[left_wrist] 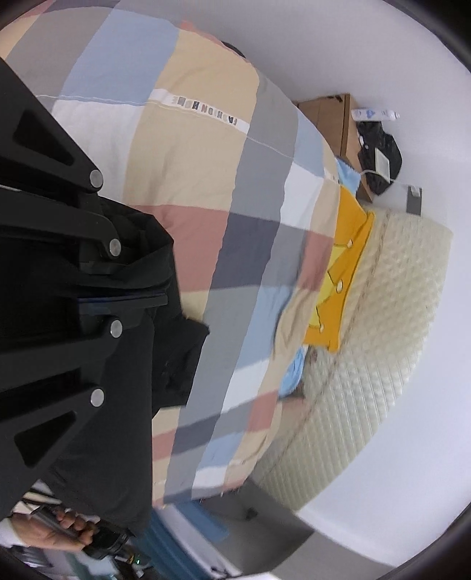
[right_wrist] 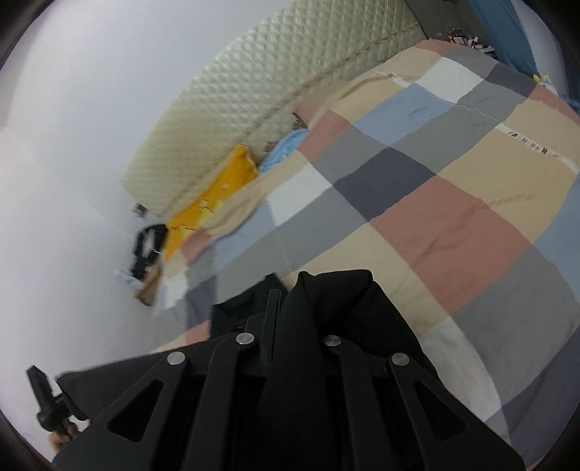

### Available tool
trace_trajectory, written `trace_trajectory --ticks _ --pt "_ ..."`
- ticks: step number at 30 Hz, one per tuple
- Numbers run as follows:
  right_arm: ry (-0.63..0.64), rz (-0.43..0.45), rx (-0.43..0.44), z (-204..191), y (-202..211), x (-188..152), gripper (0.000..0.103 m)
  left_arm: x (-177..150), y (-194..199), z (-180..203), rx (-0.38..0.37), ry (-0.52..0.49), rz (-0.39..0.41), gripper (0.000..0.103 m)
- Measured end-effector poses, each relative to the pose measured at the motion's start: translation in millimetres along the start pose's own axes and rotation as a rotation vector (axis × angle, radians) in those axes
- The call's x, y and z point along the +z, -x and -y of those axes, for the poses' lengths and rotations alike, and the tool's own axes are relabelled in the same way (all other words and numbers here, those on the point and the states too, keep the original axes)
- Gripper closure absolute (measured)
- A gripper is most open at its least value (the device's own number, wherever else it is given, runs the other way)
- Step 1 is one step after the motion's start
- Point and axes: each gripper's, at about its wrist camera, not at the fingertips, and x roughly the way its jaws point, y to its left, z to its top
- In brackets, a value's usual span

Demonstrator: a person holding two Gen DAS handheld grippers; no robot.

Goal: Fold large clothes

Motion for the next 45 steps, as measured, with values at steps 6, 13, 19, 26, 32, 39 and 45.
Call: trace_trajectory --ticks 6,13,19,26,32,39,45 --pt "-0.019 -0.058 -0.072 4 -46 17 0.095 15 -59 2 0.059 -0.003 -0.021 0.096" --pt "0.009 -0.128 -0.151 15 -101 16 0.095 12 -127 4 0.077 0.018 -0.054 0.096" --pt "-0.003 -0.151 -0.148 32 -133 3 0.095 6 -163 1 0.053 0.051 -0.071 0.096" --pt "-0.02 -0.193 -0.149 35 -135 -2 0.093 -2 -161 3 0.046 0.055 -0.085 0.097" --pt "-0.027 -0.226 -0.124 36 -105 -4 0.088 -13 -123 1 -0.007 0.005 -0.118 0.085" --pt "-0.038 -0.199 -0.078 38 -42 1 0.048 -22 -21 -11 -0.06 -0.027 0.004 0.031" --pt "0.082 -0.058 -0.12 20 25 6 0.032 -42 36 27 -0.063 -0.148 0.121 0.031"
